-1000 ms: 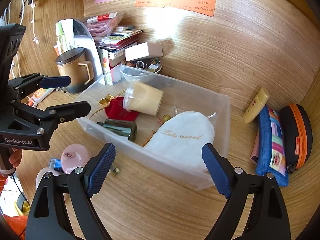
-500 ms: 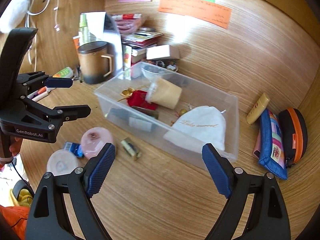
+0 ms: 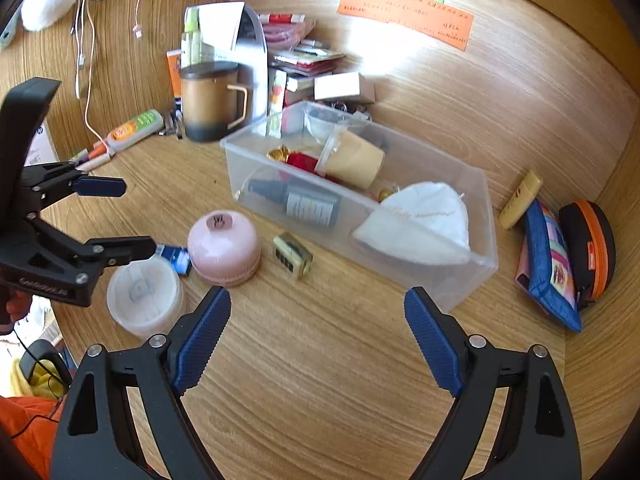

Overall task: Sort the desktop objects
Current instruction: 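Withdraw both grippers and grasp the white round powder case with left gripper, then lift the white powder case with left gripper while right gripper grasps the pink round container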

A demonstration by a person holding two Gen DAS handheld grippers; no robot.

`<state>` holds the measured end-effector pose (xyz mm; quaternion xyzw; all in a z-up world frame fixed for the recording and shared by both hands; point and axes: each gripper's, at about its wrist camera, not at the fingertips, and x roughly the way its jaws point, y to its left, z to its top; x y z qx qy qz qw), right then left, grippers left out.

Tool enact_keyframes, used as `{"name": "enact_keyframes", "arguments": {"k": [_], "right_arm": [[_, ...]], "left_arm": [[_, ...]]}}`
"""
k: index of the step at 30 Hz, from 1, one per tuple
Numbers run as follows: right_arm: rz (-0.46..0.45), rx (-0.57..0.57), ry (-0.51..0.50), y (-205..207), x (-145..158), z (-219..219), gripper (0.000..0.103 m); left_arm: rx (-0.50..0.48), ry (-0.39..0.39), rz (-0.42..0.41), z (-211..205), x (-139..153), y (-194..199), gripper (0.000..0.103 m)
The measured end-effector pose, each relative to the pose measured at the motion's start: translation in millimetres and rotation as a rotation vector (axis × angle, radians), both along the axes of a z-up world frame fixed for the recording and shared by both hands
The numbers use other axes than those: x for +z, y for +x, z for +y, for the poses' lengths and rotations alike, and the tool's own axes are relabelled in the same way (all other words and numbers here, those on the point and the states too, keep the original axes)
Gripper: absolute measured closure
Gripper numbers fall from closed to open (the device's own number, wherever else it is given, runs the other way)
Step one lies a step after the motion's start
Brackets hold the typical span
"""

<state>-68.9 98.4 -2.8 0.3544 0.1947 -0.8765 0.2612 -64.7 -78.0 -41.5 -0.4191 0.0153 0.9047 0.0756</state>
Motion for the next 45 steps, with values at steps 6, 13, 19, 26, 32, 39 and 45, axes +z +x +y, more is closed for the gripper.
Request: {"name": "enact_keyframes", "arguments": {"k": [6,13,19,26,32,39,45], "right_arm": [[-0.030,-0.014,-0.018,-1,-4,8,0.016],[-0.038,0.001,-0.015,0,-6,6,0.016],[-0.064,0.012,-0.032,-1,-12,-1,0.016],[-0.133,0.036,-0.048,-3,-27,-10,0.016],[-0.187,0.062,-0.063,-8,-37,-22,0.016],[-0.255,0.095,-0.096,-21,-51,-43,0.016],[-0.316,0.107,-0.147,-41,-60,-54,0.016]], "left_arm": [[-0.055,0.046,-0.029,17,-10,13,0.013],[-0.083,0.086,-0.048,28,-17,19,0.014],[-0.069,0.089,-0.062,32,-26,20,0.029],[-0.069,0.096,-0.041,31,-27,20,0.037],[-0.032,0.099,-0.030,16,-23,19,0.038],[0.047,0.114,-0.016,-19,-18,14,0.038],[0.073,0.137,-0.014,-36,-17,7,0.038]]}}
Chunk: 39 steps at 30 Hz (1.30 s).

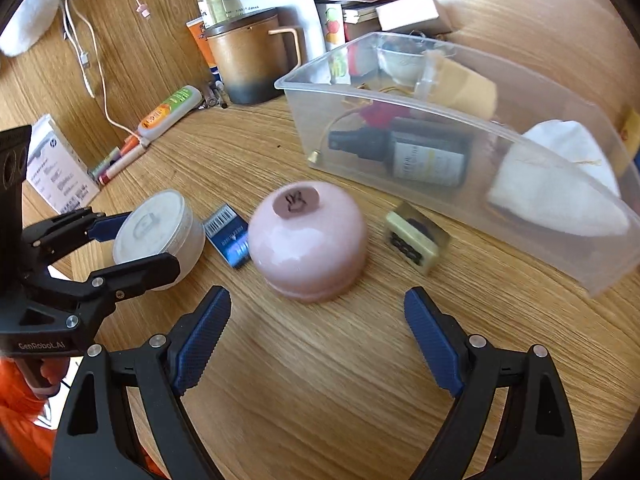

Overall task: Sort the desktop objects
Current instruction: 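Lift the white powder case with left gripper while right gripper grasps the pink round container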

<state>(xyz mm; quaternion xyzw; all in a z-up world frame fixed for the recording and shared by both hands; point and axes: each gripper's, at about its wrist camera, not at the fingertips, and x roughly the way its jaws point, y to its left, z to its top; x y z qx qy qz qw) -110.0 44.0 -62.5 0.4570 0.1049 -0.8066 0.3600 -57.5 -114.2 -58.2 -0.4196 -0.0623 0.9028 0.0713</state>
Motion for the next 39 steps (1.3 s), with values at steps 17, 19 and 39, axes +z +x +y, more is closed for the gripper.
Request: {"name": "enact_keyframes", "arguments": {"k": [17,19,39], "right_arm": [[0.069,-0.025,0.035,-19,-4,-22,0.029],[0.077,-0.023,0.030,-20,-4,-22,0.035],[0.117,-0.041,-0.003,8,19,16,0.042]], "left_arm": [[-0.014,0.018,0.005,-4,-4,-12,0.038],[-0.013,0.021,0.003,-4,-4,-12,0.038],[-0.090,0.008,0.045,26,16,-25,0.038]]}}
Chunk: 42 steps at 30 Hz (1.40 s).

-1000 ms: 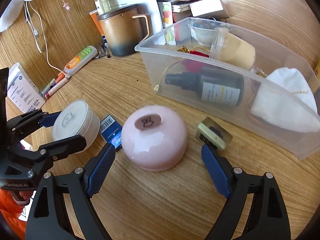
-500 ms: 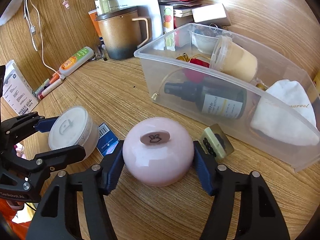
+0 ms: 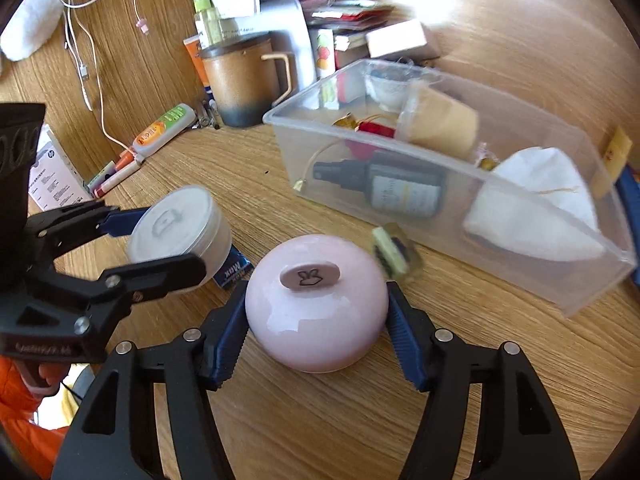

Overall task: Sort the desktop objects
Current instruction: 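Lift the white powder case with left gripper while right gripper grasps the pink round container, then lower the powder case into the box with left gripper while right gripper carries the pink container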

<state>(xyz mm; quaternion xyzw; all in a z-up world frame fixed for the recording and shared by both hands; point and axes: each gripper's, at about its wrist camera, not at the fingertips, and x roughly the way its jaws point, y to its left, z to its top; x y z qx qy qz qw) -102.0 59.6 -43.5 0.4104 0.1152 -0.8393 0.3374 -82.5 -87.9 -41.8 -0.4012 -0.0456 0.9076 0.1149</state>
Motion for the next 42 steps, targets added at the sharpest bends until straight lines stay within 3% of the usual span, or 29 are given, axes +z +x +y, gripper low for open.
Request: {"name": "enact_keyframes", "arguments": {"k": [8,18,42], "right_arm": [[0.036,-0.025,-0.025,10,17,27,0.042],[0.061,-0.075,-0.089,-5,31,52,0.042],[0.100,-0.123,-0.128,-52,52,57,0.042]], "left_arm": [[-0.042,0.007,0.020,19,10,-10,0.038],[-0.049,0.010,0.022,31,20,-24,0.038],[-0.028,-0.002,0.092,26,50,-80,0.038]]}}
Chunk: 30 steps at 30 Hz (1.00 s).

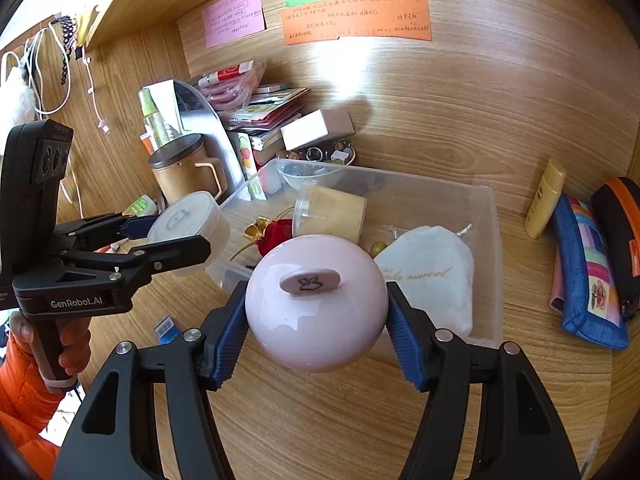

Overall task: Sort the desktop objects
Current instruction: 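Lower the powder case into the box with left gripper while right gripper carries the pink container, then grasp the blue card packet with left gripper while right gripper holds the pink container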

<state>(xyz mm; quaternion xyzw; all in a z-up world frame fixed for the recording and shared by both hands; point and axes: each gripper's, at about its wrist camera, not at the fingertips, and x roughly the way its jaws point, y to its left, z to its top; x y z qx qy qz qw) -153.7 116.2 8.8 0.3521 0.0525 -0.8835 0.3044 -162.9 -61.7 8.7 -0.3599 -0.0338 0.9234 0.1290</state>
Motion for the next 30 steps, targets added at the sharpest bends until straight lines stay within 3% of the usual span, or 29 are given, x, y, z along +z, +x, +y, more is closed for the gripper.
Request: {"name": "enact_keyframes", "arguments": {"k": [9,13,15,18,23,26,28,30], "right_arm": [[0.050,-0.003,0.020,-21,8,-10,0.042],[-0.057,-0.007,0.002,-32,-10,-4,0.042],[-0.070,0.007,-0.005,-24,-12,3,0.042],[-0.012,0.020,0.032,-2,-9,10,0.041],[-0.042,0.062,0.061,26,-19,17,0.037],[-0.107,0.073,0.026,35,-27,31,0.037],[-0.178,0.099,-0.032,43,-33,42,0.036],[-0.214,0.133,-0.047,58,-38,44,0.035]], "left_arm": [[-0.009,-0.007,-0.010,3,-3,-25,0.038],[-0.008,0.019,-0.024,1,-5,-27,0.038],[-0.010,0.021,-0.021,0,-5,-24,0.038],[-0.022,0.007,-0.026,1,-6,-22,0.038],[-0.021,-0.028,-0.015,9,-9,-24,0.038],[-0.030,-0.016,-0.030,12,-11,-29,0.039],[-0.032,-0.028,-0.028,14,-12,-29,0.047],[-0.043,-0.024,-0.031,15,-11,-29,0.048]]}}
